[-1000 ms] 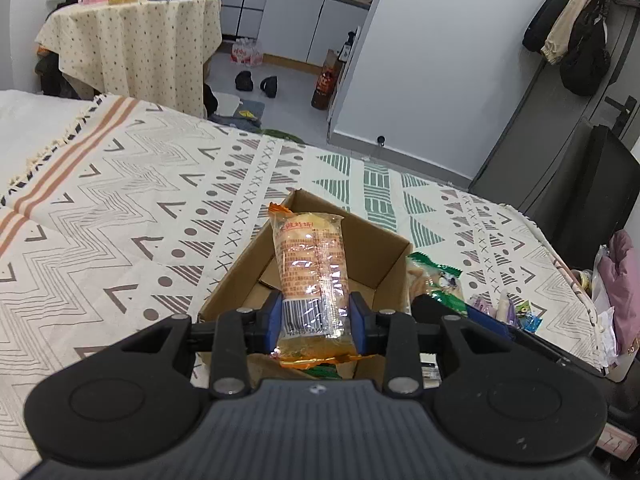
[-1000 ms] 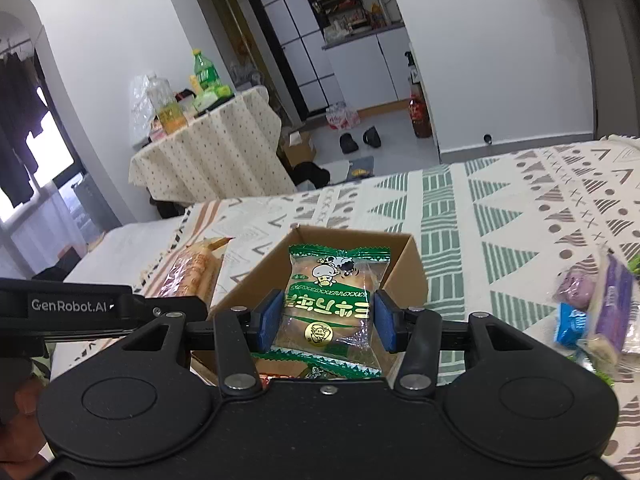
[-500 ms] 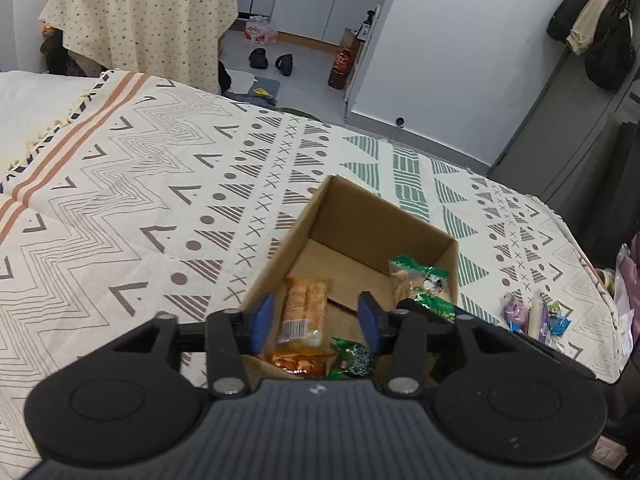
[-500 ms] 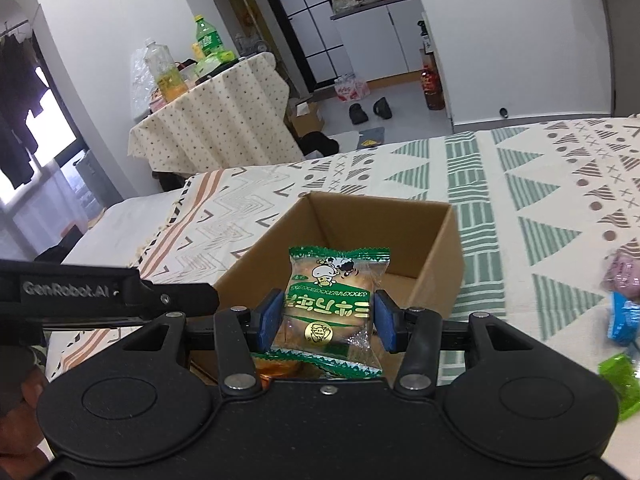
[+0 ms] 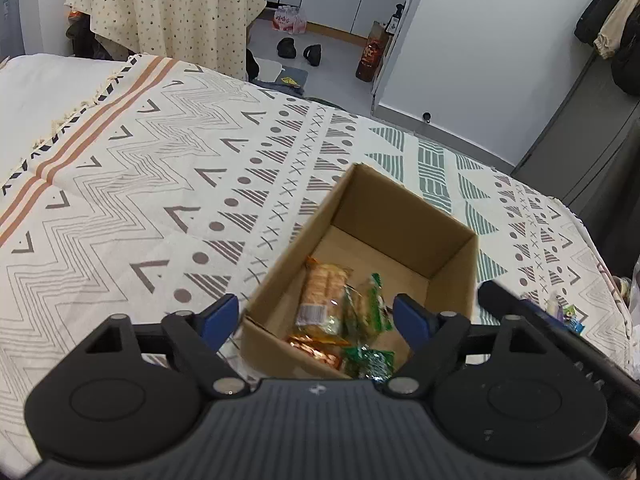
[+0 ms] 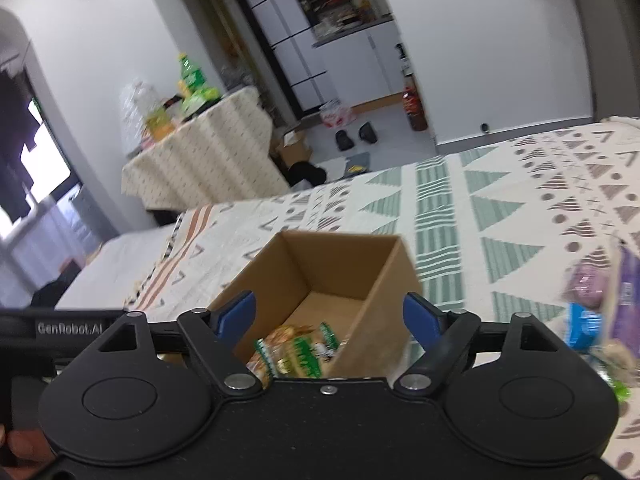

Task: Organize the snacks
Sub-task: 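Carry both packets over the box and open both tools to release them, then withdraw both open tools from the box toward the remaining snacks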

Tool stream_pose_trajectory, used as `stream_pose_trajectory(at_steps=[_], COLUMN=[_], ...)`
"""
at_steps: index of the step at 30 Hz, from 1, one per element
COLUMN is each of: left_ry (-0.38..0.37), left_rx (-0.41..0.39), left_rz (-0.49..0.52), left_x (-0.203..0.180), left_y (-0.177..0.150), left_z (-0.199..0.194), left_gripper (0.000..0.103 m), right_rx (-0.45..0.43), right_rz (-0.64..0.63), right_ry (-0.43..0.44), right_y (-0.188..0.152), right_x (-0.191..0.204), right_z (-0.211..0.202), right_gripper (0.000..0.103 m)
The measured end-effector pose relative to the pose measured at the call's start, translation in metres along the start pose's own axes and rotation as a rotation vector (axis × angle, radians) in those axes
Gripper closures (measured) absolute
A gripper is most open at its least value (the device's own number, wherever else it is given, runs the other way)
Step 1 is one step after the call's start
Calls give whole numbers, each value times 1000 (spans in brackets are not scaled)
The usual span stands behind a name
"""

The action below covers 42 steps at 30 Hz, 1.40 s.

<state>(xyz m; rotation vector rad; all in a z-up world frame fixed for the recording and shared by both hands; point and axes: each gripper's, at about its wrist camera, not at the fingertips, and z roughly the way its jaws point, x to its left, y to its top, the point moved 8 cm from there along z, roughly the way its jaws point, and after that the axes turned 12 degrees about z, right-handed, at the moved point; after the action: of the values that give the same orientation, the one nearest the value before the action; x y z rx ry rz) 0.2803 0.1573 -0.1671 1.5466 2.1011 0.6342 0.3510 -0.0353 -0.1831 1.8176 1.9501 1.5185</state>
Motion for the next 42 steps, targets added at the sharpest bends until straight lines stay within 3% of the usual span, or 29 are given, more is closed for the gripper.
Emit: stream_pose_trajectory(at_steps=[15,31,42], left_ry=[0,-143,-149], left_rx=[-36,-88,-87], left_rz=[61,91,176], left_x=[-40,-116,-159], left_y=[-11,-27,-26], left_z=[-28,-21,-9], left_gripper=[0,0,0], right_rx=[-43,-92,-117], right_rz=[19,21,79], right_ry=[-7,-85,-153], right_y=[5,4,9], right_x=[-30,-86,-132], right_z=[-37,-84,-96], right_gripper=[0,0,0])
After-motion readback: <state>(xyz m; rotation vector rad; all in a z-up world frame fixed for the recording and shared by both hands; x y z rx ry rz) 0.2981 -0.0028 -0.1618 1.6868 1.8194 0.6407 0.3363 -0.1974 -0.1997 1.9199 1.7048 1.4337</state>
